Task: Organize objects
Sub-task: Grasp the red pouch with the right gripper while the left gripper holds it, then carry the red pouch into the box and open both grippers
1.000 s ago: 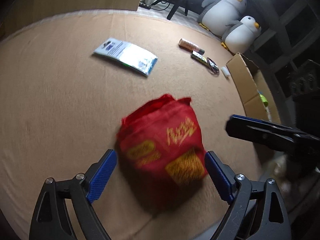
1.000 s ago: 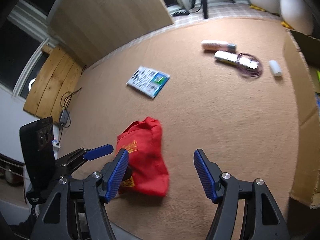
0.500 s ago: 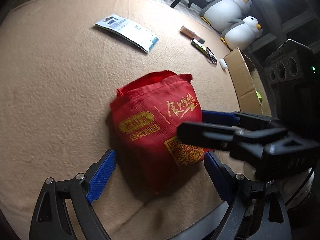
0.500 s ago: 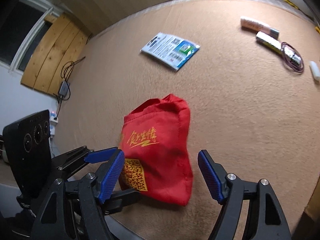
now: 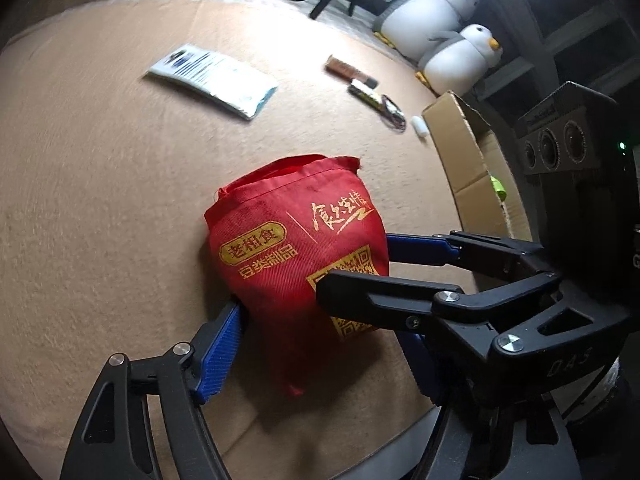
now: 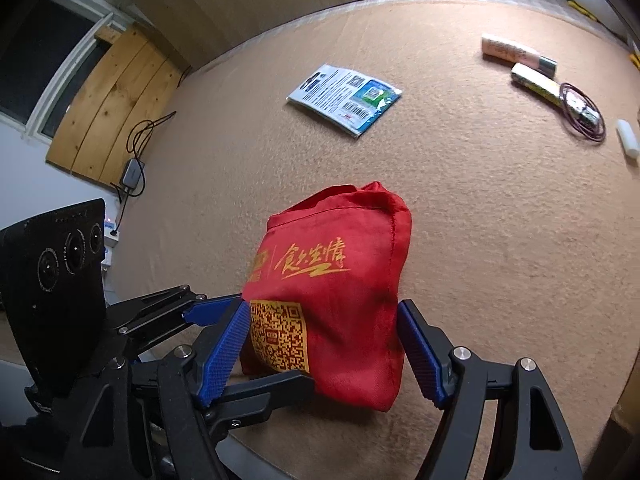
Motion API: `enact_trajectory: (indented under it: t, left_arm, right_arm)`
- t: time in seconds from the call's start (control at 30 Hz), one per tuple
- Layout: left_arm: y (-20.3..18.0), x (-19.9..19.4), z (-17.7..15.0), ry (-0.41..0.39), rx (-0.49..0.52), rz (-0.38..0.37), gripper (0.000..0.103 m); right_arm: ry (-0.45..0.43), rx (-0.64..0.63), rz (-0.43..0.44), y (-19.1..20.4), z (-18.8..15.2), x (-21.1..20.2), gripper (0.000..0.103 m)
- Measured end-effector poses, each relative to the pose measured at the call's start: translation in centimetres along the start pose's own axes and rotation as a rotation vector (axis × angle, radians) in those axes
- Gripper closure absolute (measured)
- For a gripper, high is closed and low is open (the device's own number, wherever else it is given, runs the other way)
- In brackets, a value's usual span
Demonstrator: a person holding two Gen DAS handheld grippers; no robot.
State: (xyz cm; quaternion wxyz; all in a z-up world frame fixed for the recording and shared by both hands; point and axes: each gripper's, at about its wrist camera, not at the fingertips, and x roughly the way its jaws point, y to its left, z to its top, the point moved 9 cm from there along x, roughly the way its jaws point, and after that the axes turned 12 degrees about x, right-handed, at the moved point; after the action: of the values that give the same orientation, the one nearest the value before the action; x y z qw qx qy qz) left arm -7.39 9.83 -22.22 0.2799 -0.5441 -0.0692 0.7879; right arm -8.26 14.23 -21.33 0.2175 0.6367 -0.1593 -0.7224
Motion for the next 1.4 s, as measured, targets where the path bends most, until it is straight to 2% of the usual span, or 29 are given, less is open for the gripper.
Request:
enact_trajectory:
  t: [0.33, 0.63, 0.87, 1.1, 1.4]
  left_arm:
    - [-5.2, 0.1, 3.8, -0.043, 0.142, 0.036, 0.027]
    - [-11.5, 0.7, 8.9, -0.086, 0.267, 0.012, 0.027]
    - [-18.1, 3.0, 13.4, -0.111, 0.359, -0.038, 0.027]
    - [-23.6, 6.2, 17.4, -0.122, 0.434, -0.054, 0.027]
    - [-26.6, 10.7, 20.1, -0.104, 0.437, -0.074, 0.027]
  right_arm:
    - [-0.11, 0.017, -0.001, -1.9, 1.1, -4.8, 0.032]
    - [-0.23, 0.032, -0.005, -4.9, 2.6, -10.7, 0.032]
    - [-0.333, 0.076, -0.037, -9.5, 4.2, -16.5, 0.032]
    - [-0.404, 0.122, -0.071, -15.0, 5.8, -21.1, 0.032]
    - [-0.425, 0.179, -0.096, -20.3, 7.6, -22.9, 0.032]
